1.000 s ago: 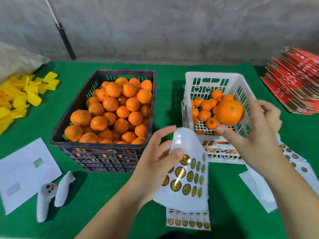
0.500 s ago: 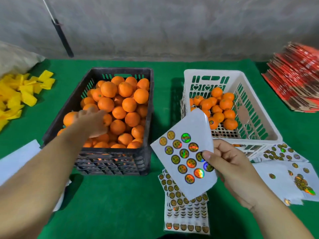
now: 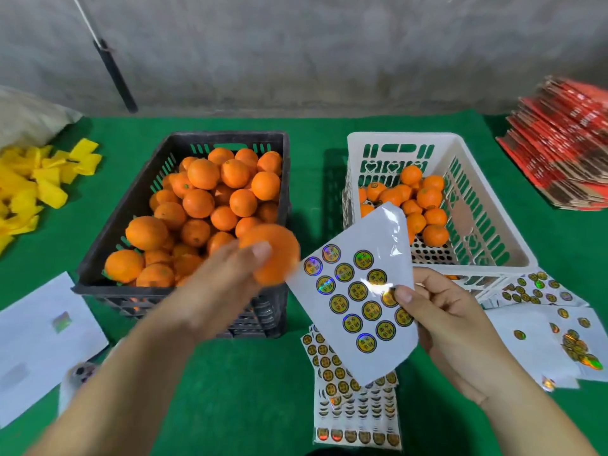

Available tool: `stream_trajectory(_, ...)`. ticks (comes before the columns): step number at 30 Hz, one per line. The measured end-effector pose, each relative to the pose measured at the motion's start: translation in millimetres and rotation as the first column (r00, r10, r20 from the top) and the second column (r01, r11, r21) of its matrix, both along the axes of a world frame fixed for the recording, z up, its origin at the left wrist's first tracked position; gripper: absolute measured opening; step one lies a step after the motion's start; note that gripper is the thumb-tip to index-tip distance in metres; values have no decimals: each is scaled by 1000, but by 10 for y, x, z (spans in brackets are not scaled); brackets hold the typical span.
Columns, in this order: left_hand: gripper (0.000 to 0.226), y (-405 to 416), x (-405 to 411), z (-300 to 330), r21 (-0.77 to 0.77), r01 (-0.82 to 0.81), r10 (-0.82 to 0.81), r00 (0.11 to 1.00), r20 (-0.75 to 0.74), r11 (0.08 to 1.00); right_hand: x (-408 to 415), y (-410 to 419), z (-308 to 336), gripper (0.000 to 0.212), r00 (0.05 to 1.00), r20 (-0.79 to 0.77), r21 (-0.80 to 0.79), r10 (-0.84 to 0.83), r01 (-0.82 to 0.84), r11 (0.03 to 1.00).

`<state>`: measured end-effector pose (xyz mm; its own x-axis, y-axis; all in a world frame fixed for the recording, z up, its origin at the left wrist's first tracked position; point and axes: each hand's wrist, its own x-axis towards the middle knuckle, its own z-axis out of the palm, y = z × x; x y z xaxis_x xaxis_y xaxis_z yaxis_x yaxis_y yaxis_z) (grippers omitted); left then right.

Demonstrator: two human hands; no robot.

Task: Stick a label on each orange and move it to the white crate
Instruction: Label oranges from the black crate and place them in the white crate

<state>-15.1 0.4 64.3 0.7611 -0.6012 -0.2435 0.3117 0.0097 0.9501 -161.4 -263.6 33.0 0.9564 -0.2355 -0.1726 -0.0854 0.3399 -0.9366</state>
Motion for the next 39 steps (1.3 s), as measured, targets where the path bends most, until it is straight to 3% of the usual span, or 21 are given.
stream_trajectory(2, 113, -124, -304, -36, -114, 87, -98, 991, -96, 990, -20, -15, 15, 68, 1000, -2, -38, 1, -1, 999)
stream_trajectory(5, 108, -203, -519, -129, -203, 27, -57, 988, -143, 979, -81, -62, 65, 69, 1000, 10, -66, 26, -25, 998)
stream_trajectory(8, 100, -178, -573, -187, -244, -42, 9, 991, -134, 969, -143, -98, 106, 47, 1000, 25, -56, 16, -15, 998)
stream_trajectory(11, 103, -123, -594, -207, -185, -48, 29, 995, -99, 982, -166, -107, 85, 13, 998, 9, -148, -55, 55, 987)
stream_trajectory(13, 92, -93, -612, -208, -96, -58, 57, 998, -12, 994, -172, -145, 92, 12, 975, 24, -353, -222, 216, 911)
stream_trajectory(16, 72, -111, -686, -157, 91, -25, 2, 969, 246, 996, -205, -149, 267, 12, 903, 196, -525, -383, 426, 737)
stream_trajectory(20, 70, -266, -798, -117, 177, 80, -140, 920, 365, 981, -207, 187, 549, 6, 875, 470, -647, -118, 432, 629)
stream_trajectory(22, 74, -325, -840, -120, 234, 111, -202, 889, 410, 966, -150, 385, 586, 4, 855, 515, -737, 67, 401, 544)
stream_trajectory(24, 73, -339, -860, -138, 215, 145, -220, 897, 384, 966, -90, 482, 529, 7, 872, 466, -794, 151, 336, 506)
stream_trajectory(27, 67, -311, -844, -151, 205, 160, -227, 903, 364, 965, -82, 460, 434, 14, 909, 362, -786, 208, 178, 592)
stream_trajectory(29, 68, -295, -832, -151, 207, 132, -202, 909, 364, 969, -131, 396, 409, 36, 913, 298, -760, 277, 52, 648)
stream_trajectory(30, 69, -293, -823, -156, 208, 107, -177, 917, 358, 972, -167, 355, 392, 50, 906, 261, -779, 333, -6, 627)
stream_trajectory(32, 70, -284, -803, -156, 185, 98, -154, 936, 317, 978, -227, 295, 358, 66, 887, 168, -888, 431, -54, 457)
stream_trajectory(35, 66, -287, -800, -133, 121, 194, -219, 946, 241, 973, -263, 265, 315, 79, 888, 41, -998, 458, 11, 68)
stream_trajectory(37, 71, -303, -801, -113, 97, 253, -268, 942, 202, 963, -258, 295, 302, 77, 903, 48, -999, 428, 55, -4)
stream_trajectory(39, 75, -309, -780, -91, 92, 302, -314, 933, 178, 949, -265, 310, 288, 68, 893, 92, -996, 440, 73, 59)
